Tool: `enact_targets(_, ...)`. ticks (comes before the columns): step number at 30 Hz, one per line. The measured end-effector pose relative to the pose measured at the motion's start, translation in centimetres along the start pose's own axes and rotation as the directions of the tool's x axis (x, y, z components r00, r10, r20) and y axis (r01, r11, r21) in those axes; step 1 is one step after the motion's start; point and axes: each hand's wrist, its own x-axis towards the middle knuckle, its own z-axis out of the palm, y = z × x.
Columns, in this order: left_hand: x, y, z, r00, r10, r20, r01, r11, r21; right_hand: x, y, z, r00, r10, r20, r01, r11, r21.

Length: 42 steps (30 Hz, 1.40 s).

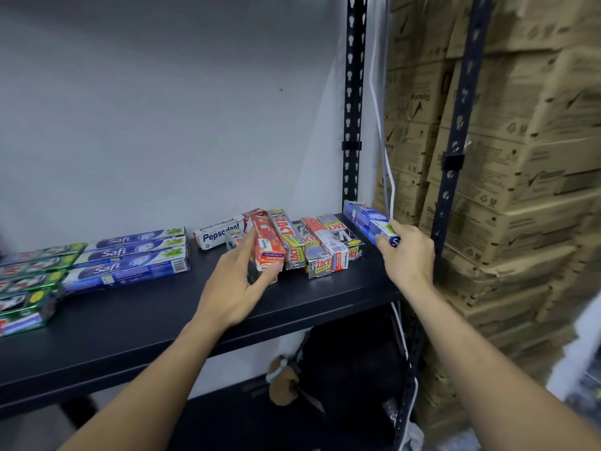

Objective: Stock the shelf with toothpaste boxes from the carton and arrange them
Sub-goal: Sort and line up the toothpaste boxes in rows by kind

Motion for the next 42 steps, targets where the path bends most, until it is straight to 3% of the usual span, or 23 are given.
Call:
enact_targets(7, -1.4, -0.1, -1.0, 0.990, -0.056, -0.132, 0.053, 0.998, -0.021, -1.9, -6.1, -2.5, 0.954, -0.296, 0.055, 0.282, 0.944, 0.173)
enact_targets(10, -2.6, -1.2, -2.5, 0.975, -0.115, -0.193, 0.110, 0.993, -0.035, -3.7, -9.1, -2.3, 0.924, -0.364, 0.117, 0.321, 0.904, 0.282)
enact_targets(14, -5.0, -4.2, -6.5, 0.958, -0.136, -0.252, 0.160, 0.984, 0.077, -6.7, -13.1, -1.2, 0.864, -0.465, 0.192, 0.375, 0.850, 0.369)
enact_targets(23, -10.5, -13.2, -18.4, 0.918, -0.199, -0.344, 0.339, 0.845, 0.414, -13.8, -19.6, 4.4, 0.691, -0.628, 0.359, 0.403, 0.747, 0.529)
enact_targets(28, -12.3, -17.0, -21.8, 0.886, -0.286, -0.366, 0.443, 0.755, 0.483, -15.4, -20.5, 7.9, 0.566, -0.670, 0.480, 0.414, 0.735, 0.537)
enact_targets(33, -12.7, -18.4, -21.6, 0.877, -0.329, -0.349, 0.472, 0.725, 0.501, -14.4, -20.1, 10.7, 0.427, -0.675, 0.602, 0.526, 0.727, 0.442)
enact_targets(37, -12.9, -18.6, -21.4, 0.887, -0.338, -0.316, 0.461, 0.704, 0.540, -13.4, -20.3, 12.5, 0.470, -0.658, 0.589, 0.548, 0.740, 0.389)
enact_targets(42, -13.1, -18.2, -21.7, 0.913, -0.290, -0.286, 0.402, 0.751, 0.524, -13.3, -21.3, 15.1, 0.633, -0.522, 0.571, 0.454, 0.848, 0.273)
